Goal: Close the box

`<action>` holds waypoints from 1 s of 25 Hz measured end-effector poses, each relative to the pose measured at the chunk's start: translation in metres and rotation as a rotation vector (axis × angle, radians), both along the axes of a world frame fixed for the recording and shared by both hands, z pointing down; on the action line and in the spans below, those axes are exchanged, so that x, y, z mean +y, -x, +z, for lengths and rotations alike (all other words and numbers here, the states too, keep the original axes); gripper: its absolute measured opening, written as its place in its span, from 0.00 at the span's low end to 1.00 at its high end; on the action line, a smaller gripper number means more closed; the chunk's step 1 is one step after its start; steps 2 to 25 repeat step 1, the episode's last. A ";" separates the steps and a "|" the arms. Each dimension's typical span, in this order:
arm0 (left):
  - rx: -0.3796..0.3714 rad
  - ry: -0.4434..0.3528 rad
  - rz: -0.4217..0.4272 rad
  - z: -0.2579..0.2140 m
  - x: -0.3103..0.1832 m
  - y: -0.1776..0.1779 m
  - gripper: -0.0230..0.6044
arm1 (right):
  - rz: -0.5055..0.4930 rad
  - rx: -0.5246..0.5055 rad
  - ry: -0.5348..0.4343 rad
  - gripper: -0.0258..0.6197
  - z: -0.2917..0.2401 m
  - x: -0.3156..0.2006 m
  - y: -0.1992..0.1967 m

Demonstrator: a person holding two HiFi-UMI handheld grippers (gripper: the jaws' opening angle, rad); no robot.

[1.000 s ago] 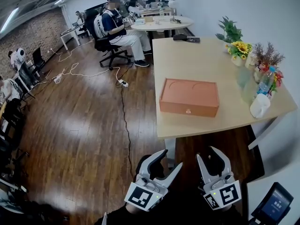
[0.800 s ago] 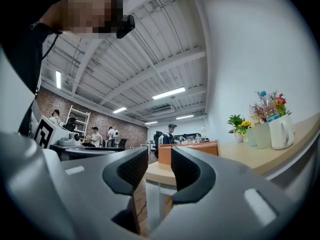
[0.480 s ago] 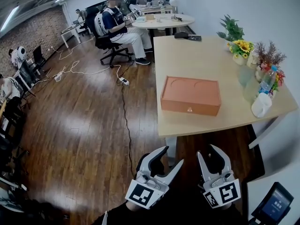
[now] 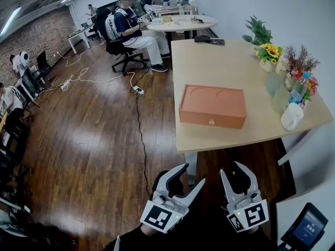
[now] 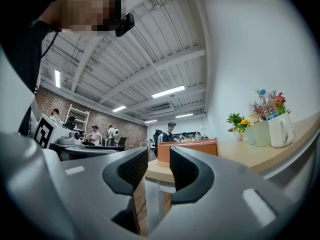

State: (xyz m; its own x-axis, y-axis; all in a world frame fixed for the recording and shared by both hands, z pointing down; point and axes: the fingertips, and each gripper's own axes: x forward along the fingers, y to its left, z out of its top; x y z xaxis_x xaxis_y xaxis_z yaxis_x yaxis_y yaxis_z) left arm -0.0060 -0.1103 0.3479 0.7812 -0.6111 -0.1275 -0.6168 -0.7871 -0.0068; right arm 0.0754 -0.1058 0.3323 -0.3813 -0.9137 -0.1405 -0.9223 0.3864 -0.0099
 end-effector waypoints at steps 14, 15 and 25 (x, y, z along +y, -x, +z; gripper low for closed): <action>0.000 0.002 0.000 0.000 0.000 0.000 0.38 | 0.000 0.000 0.000 0.24 0.000 0.000 0.000; 0.000 0.002 0.000 0.000 0.000 0.000 0.38 | 0.000 0.000 0.000 0.24 0.000 0.000 0.000; 0.000 0.002 0.000 0.000 0.000 0.000 0.38 | 0.000 0.000 0.000 0.24 0.000 0.000 0.000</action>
